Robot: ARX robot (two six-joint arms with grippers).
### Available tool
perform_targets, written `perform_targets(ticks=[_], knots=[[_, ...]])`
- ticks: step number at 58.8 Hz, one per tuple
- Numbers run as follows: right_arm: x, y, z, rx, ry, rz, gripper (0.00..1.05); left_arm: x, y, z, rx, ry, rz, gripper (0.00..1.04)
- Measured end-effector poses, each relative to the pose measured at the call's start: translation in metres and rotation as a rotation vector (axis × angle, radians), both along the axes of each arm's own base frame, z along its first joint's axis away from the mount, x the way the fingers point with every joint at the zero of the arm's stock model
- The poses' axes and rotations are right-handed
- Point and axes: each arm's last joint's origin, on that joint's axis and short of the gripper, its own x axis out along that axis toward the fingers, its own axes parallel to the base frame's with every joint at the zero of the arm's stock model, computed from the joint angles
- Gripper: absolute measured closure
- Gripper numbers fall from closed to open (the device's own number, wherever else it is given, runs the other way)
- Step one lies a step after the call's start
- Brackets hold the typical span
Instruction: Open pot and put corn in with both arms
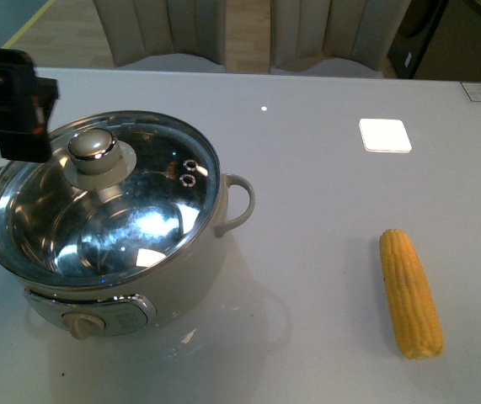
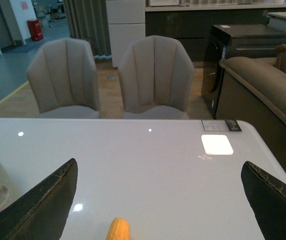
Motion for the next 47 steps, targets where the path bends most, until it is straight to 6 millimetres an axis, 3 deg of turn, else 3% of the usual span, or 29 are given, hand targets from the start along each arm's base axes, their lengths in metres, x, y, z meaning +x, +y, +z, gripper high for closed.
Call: perform_targets(ticks=[16, 30, 47], knots=[[0.000, 0.000, 0.000, 0.000, 0.000, 0.000, 0.09, 0.033, -0.025, -0.036, 0.032, 0.064, -0.053, 0.07], [0.000, 0.000, 0.000, 0.000, 0.000, 0.000, 0.09, 0.042, -0.029, -0.058, 0.038, 0.105, -0.052, 0.07], [0.000, 0.000, 0.000, 0.000, 0.000, 0.000, 0.09, 0.048, -0.032, -0.069, 0.021, 0.128, -0.039, 0.07]])
